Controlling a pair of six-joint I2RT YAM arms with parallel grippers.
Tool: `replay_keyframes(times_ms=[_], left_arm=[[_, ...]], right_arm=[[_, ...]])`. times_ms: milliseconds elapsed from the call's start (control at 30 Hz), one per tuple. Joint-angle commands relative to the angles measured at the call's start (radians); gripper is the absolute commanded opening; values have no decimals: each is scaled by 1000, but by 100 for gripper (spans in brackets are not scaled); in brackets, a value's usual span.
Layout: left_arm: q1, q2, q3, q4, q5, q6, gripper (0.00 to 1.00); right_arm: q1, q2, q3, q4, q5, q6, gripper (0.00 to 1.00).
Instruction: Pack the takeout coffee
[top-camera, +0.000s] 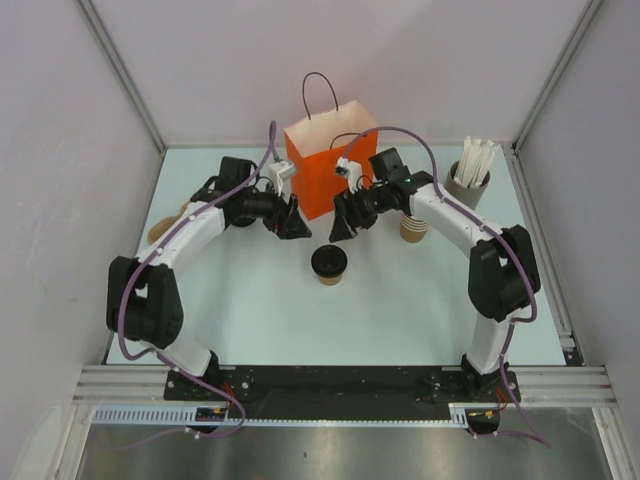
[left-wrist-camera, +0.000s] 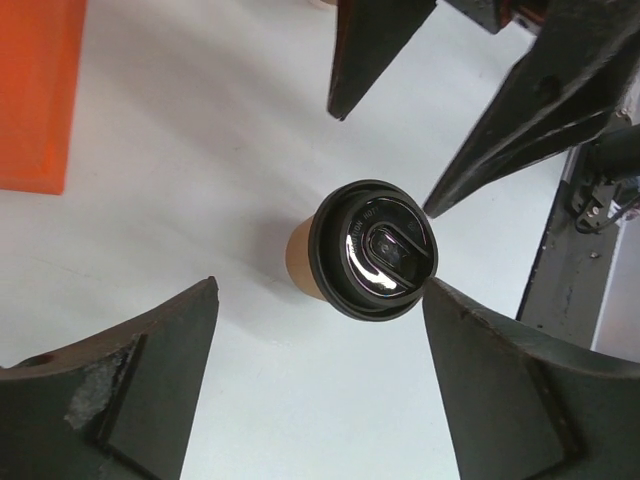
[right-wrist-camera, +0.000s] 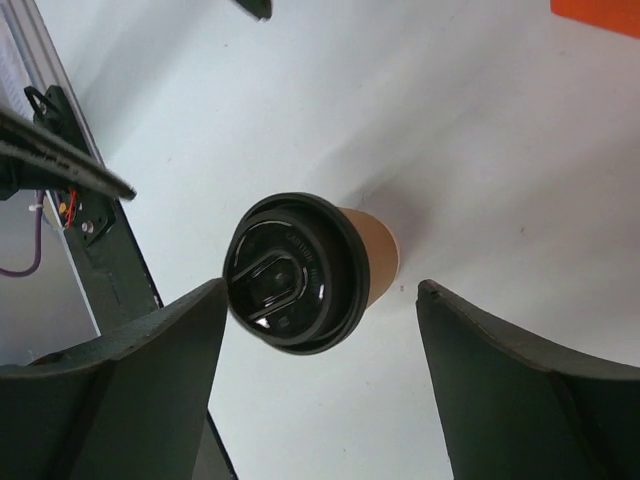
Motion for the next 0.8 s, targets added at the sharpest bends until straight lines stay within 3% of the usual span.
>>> replay_keyframes(times_ms=[0, 167, 467, 600, 767], left_arm=[[21, -92, -10, 11, -21, 41, 92], [34, -154, -34, 23, -61, 53, 99], [93, -280, -72, 27, -193, 53, 99], [130, -358, -51, -24, -316, 90, 99], [211, -477, -73, -90, -353, 130, 100]], right_arm=[[-4, -105, 42, -37, -8, -82, 83], [-6, -180, 3, -48, -7, -153, 100], [-3, -311, -14, -103, 19, -268, 100], [49, -384, -17, -163, 90, -381, 100], [114, -458, -57, -174, 145, -501, 100]])
